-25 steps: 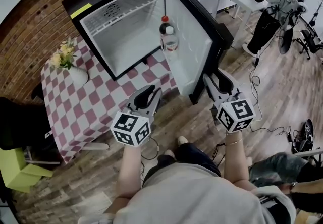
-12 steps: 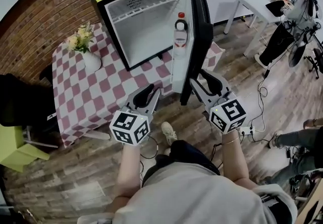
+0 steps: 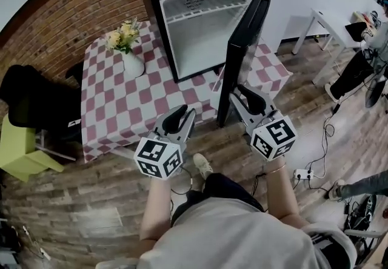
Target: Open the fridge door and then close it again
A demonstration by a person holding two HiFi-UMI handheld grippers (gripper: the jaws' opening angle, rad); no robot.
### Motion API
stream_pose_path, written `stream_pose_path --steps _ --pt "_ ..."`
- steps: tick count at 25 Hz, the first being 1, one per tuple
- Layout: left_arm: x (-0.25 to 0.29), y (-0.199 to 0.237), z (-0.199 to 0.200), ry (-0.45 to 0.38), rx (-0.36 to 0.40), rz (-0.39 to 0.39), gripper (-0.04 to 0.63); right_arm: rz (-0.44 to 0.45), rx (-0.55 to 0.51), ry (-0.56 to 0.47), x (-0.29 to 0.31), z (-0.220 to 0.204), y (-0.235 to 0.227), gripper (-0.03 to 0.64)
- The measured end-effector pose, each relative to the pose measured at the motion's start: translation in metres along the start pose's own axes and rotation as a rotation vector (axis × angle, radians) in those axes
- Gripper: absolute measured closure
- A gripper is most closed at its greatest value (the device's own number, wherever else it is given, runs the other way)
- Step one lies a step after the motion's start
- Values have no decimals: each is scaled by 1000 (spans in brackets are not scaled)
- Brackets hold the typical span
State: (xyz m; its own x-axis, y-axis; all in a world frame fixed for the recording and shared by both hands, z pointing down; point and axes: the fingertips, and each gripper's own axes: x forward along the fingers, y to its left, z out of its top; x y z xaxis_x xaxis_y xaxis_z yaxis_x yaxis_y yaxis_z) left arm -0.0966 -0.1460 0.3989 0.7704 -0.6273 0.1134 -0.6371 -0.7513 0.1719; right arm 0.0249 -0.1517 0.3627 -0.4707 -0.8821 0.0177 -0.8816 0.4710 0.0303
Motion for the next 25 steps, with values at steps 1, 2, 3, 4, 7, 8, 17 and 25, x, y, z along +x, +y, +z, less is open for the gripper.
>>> stream_pose_path --steps 1,2,3,4,7,8,17,25 --pt "-3 5 0 -1 0 14 505 9 7 -7 5 0 2 509" --pt "-5 10 1 -3 0 26 505 15 9 -12 10 1 4 511" --pt "-6 14 2 -6 0 37 505 22 10 -17 15 1 6 511" --pt "-7 18 2 -9 0 46 505 28 10 -21 20 1 7 511" --pt "-9 30 6 -16 2 69 505 53 9 -22 36 2 12 513" --pt "-9 35 8 -19 3 76 505 62 4 -20 43 2 14 516" --pt "8 83 24 -32 16 121 505 148 -25 -10 105 2 22 552" --pt "27 130 47 -54 33 171 506 208 -18 -16 164 4 27 551"
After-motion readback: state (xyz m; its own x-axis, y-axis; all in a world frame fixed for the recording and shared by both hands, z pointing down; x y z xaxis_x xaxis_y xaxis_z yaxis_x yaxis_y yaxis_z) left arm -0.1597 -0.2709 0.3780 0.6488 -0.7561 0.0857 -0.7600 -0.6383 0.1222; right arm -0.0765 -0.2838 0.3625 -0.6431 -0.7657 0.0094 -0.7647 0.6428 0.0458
